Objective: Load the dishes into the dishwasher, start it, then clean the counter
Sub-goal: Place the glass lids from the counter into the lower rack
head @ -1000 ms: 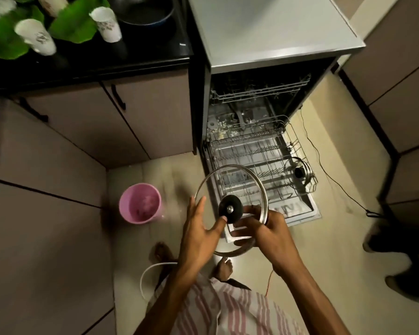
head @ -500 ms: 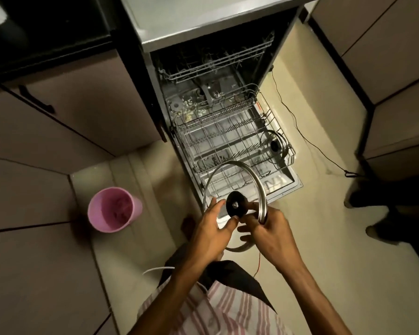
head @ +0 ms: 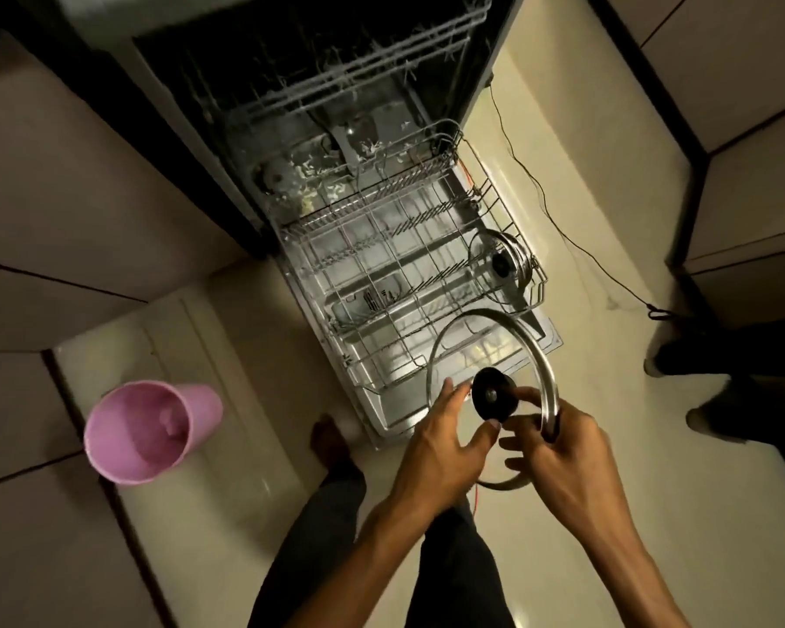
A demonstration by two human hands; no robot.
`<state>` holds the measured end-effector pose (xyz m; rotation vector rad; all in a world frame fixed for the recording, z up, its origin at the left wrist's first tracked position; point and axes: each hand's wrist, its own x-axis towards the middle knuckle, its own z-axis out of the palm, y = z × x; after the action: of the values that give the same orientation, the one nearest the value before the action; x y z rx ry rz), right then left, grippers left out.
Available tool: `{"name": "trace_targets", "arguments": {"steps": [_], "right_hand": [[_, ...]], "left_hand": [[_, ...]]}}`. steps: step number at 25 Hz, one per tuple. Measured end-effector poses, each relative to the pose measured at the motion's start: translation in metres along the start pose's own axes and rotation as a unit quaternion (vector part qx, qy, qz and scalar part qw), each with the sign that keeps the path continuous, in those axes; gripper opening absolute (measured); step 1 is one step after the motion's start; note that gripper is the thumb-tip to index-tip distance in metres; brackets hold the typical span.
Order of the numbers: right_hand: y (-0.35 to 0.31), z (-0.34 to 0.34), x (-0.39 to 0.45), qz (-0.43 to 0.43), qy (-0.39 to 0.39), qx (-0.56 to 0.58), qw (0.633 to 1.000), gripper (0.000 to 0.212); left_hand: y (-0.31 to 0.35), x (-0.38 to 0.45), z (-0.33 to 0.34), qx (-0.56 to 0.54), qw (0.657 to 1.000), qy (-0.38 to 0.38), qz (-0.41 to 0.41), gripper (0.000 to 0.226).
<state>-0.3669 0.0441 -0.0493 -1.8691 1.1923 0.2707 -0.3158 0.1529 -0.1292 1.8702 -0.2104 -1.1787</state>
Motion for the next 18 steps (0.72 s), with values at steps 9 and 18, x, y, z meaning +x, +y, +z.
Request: {"name": "trace_targets", "arguments": {"steps": [9, 18], "right_hand": [[0.061, -0.019, 0.191, -0.094, 0.05, -0.142, 0.984, 0.009], [0.092, 0.007, 0.339, -0.198, 0.037, -0.284, 0.937, 0.009]], "left_hand": [[-0.008, 0.184, 0.108, -0.098, 0.995, 0.017, 0.014, 0.059], [-0.022, 0.32, 0.131, -0.163, 0.985, 0.043, 0.04, 0.052]]}}
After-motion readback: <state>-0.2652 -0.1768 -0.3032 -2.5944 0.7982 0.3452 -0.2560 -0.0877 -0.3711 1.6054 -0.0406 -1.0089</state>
